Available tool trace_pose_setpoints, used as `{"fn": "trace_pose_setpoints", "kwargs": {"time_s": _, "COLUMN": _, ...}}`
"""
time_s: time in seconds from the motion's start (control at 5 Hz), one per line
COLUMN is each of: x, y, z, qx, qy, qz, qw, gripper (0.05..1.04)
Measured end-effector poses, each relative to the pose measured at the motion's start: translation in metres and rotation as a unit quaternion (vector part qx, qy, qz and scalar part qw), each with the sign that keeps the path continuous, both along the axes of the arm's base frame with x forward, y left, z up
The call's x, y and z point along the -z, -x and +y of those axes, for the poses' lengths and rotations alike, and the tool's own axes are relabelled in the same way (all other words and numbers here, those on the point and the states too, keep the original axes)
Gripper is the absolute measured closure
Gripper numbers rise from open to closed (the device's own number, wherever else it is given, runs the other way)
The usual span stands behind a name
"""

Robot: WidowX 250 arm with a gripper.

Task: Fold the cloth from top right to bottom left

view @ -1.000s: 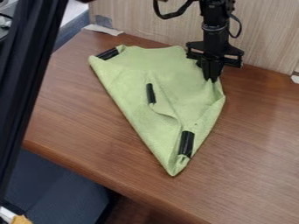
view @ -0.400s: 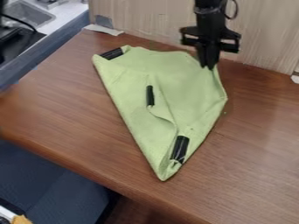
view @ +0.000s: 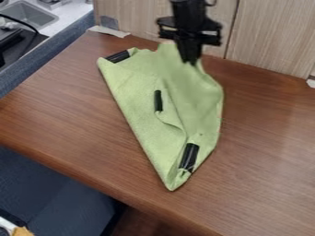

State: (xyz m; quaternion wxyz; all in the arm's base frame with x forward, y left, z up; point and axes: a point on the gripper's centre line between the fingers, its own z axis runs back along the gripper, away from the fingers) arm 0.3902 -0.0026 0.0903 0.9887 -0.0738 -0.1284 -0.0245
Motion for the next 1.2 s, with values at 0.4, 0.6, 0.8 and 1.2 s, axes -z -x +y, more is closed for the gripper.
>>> {"fn": "trace_pose_setpoints", "kwargs": {"time_s": 0.4, "x": 0.009, "y": 0.047, "z": 0.046, "qx": -0.038, "qy": -0.014, "qz": 0.017, "qw": 0.9990, "gripper": 1.029}}
{"fn": "trace_pose_setpoints", "kwargs": {"time_s": 0.6, "x": 0.020, "y": 0.057, "z": 0.060, "qx": -0.044, "qy": -0.030, "qz": 0.029, "qw": 0.9982, "gripper": 1.029}}
{"fn": "trace_pose_setpoints", "kwargs": {"time_s": 0.8, "x": 0.040, "y": 0.061, "z": 0.071, "qx": -0.043, "qy": -0.045, "qz": 0.049, "qw": 0.9969, "gripper": 1.029}}
{"fn": "trace_pose_setpoints", "kwargs": {"time_s": 1.2, "x": 0.072, "y": 0.071, "z": 0.079, "qx": -0.036, "qy": -0.064, "qz": 0.093, "qw": 0.9929, "gripper": 0.857}}
